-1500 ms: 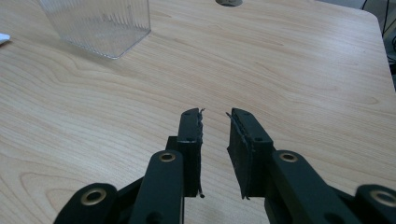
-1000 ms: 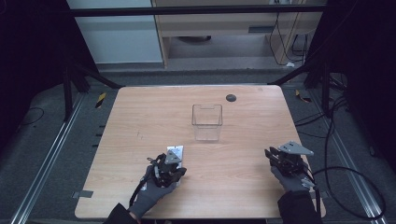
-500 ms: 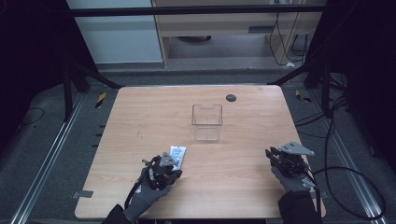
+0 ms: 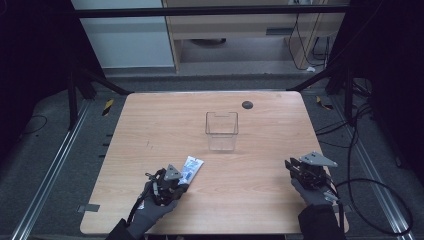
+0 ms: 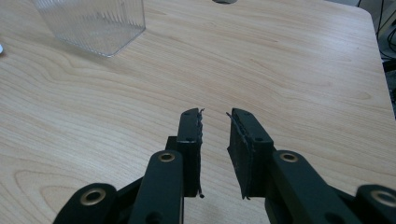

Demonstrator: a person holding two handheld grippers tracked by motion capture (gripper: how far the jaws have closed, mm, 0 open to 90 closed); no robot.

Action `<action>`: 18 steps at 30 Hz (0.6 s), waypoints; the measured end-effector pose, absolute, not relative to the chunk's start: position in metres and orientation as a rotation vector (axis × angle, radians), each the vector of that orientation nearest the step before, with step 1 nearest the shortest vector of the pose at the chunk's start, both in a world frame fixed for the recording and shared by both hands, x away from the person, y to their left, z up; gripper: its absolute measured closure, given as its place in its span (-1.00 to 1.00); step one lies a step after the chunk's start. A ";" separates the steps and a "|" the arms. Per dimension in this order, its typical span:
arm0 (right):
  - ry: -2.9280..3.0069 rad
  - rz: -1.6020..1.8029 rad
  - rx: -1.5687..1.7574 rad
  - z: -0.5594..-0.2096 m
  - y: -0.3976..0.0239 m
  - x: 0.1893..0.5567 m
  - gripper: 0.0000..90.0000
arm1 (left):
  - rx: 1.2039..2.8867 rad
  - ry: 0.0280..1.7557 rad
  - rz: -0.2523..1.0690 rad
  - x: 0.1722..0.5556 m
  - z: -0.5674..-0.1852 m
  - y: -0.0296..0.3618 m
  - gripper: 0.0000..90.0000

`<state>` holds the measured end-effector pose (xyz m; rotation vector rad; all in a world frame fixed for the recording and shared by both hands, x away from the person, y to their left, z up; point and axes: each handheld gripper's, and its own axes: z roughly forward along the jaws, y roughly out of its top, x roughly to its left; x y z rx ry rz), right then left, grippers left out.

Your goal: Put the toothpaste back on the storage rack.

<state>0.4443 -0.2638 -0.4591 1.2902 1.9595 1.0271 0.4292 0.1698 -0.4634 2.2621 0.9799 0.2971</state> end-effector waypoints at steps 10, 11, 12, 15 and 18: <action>1.953 1.032 1.293 -0.459 -0.265 0.444 0.62 | 2.227 0.969 0.328 0.428 -0.450 0.177 0.90; 1.953 1.033 1.295 -0.459 -0.265 0.444 0.62 | 2.213 0.968 0.332 0.427 -0.447 0.177 0.87; 1.952 1.032 1.294 -0.459 -0.266 0.444 0.61 | 2.204 0.962 0.338 0.427 -0.444 0.178 0.84; 1.950 1.035 1.299 -0.459 -0.266 0.444 0.57 | 2.174 0.973 0.362 0.431 -0.436 0.183 0.76; 1.945 1.036 1.300 -0.459 -0.267 0.444 0.52 | 2.147 0.994 0.371 0.435 -0.431 0.187 0.65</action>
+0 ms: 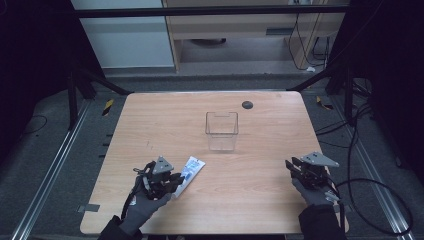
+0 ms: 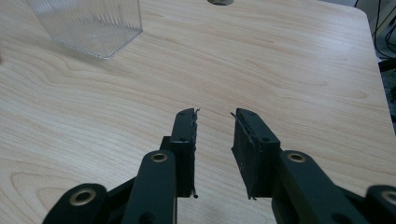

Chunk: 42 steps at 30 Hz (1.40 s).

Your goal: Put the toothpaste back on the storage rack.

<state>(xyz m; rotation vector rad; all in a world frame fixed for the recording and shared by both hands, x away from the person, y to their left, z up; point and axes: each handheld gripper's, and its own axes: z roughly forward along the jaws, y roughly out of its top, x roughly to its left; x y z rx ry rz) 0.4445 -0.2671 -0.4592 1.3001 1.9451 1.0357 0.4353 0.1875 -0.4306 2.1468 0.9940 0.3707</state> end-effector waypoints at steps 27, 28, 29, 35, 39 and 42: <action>1.914 1.032 1.324 -0.459 -0.270 0.448 0.25 | 2.202 1.050 0.334 0.484 -0.407 0.186 -0.32; 1.915 1.030 1.323 -0.459 -0.270 0.448 0.25 | 2.203 1.052 0.333 0.486 -0.406 0.185 -0.32; 1.917 1.028 1.319 -0.459 -0.270 0.449 0.25 | 2.207 1.053 0.327 0.488 -0.406 0.184 -0.33; 1.921 1.021 1.320 -0.460 -0.270 0.449 0.24 | 2.262 1.057 0.295 0.501 -0.410 0.174 -0.34; 1.927 1.017 1.317 -0.460 -0.269 0.449 0.23 | 2.296 1.053 0.259 0.505 -0.415 0.168 -0.35; 1.929 1.016 1.322 -0.460 -0.269 0.449 0.23 | 2.317 1.056 0.235 0.509 -0.420 0.164 -0.35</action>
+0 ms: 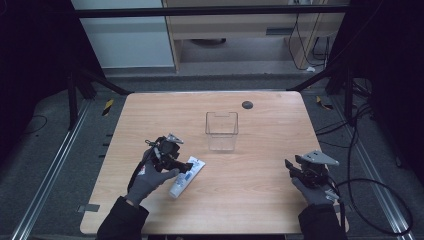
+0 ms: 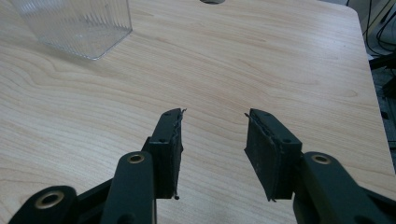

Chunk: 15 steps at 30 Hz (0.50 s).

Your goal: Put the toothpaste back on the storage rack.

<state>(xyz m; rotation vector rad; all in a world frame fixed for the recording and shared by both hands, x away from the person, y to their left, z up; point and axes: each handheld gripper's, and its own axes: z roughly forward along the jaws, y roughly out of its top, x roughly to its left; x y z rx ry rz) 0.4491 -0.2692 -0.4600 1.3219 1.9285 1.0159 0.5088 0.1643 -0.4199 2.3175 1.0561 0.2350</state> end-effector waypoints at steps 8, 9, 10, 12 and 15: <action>1.933 1.016 1.318 -0.460 -0.269 0.450 0.23 | 2.374 1.061 0.221 0.513 -0.429 0.158 -0.34; 1.936 1.019 1.325 -0.460 -0.268 0.450 0.23 | 2.376 1.061 0.219 0.513 -0.430 0.157 -0.33; 1.937 1.013 1.317 -0.461 -0.269 0.450 0.23 | 2.382 1.061 0.215 0.514 -0.431 0.155 -0.33; 1.941 1.009 1.313 -0.461 -0.268 0.450 0.23 | 2.401 1.059 0.207 0.514 -0.434 0.152 -0.34; 1.940 1.012 1.315 -0.461 -0.268 0.450 0.23 | 2.420 1.058 0.204 0.515 -0.438 0.149 -0.34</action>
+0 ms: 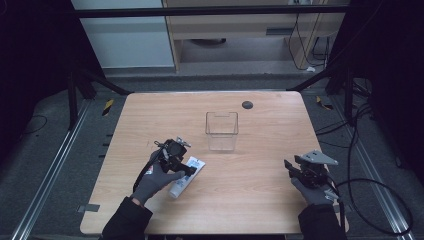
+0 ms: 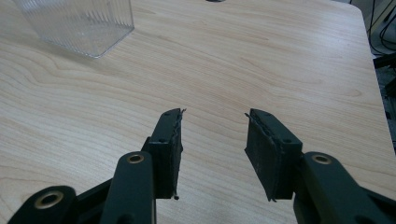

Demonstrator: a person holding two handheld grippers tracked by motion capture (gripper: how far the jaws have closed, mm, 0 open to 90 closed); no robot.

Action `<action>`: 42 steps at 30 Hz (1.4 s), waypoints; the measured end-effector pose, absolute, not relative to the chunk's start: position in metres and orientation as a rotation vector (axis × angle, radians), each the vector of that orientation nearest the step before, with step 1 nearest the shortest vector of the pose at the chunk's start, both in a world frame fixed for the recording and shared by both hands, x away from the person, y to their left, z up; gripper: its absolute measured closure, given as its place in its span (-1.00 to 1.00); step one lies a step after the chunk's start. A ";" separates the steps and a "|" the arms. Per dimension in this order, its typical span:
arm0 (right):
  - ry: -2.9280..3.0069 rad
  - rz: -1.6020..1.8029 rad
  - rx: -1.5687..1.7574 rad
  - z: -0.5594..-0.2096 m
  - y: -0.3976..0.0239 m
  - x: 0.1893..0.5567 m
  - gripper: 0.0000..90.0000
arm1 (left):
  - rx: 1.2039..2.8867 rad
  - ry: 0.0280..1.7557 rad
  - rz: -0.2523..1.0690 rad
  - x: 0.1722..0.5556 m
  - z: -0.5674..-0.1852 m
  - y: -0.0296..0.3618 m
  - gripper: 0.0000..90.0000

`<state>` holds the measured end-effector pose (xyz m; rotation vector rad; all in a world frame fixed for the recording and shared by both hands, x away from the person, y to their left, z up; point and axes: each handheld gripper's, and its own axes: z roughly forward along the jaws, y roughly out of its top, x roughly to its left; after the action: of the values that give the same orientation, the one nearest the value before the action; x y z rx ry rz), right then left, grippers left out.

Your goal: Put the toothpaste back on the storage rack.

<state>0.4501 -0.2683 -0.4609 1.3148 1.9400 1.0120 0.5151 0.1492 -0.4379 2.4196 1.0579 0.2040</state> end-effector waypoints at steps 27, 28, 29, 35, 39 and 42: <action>1.962 1.001 1.317 -0.463 -0.266 0.452 0.23 | 2.500 1.109 0.150 0.527 -0.466 0.140 -0.26; 1.963 1.001 1.317 -0.463 -0.266 0.452 0.23 | 2.501 1.113 0.149 0.527 -0.467 0.140 -0.25; 1.966 1.001 1.320 -0.463 -0.265 0.452 0.23 | 2.503 1.115 0.148 0.528 -0.468 0.140 -0.24; 1.969 1.003 1.323 -0.463 -0.265 0.452 0.23 | 2.504 1.128 0.136 0.529 -0.470 0.140 -0.25; 1.972 0.999 1.320 -0.464 -0.265 0.453 0.23 | 2.504 1.135 0.125 0.530 -0.471 0.140 -0.24; 1.971 1.000 1.320 -0.463 -0.265 0.453 0.23 | 2.509 1.132 0.131 0.530 -0.471 0.139 -0.24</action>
<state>0.4529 -0.2649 -0.4634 1.3204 1.9715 0.9998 0.5296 0.1392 -0.4710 2.5089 1.1320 0.1313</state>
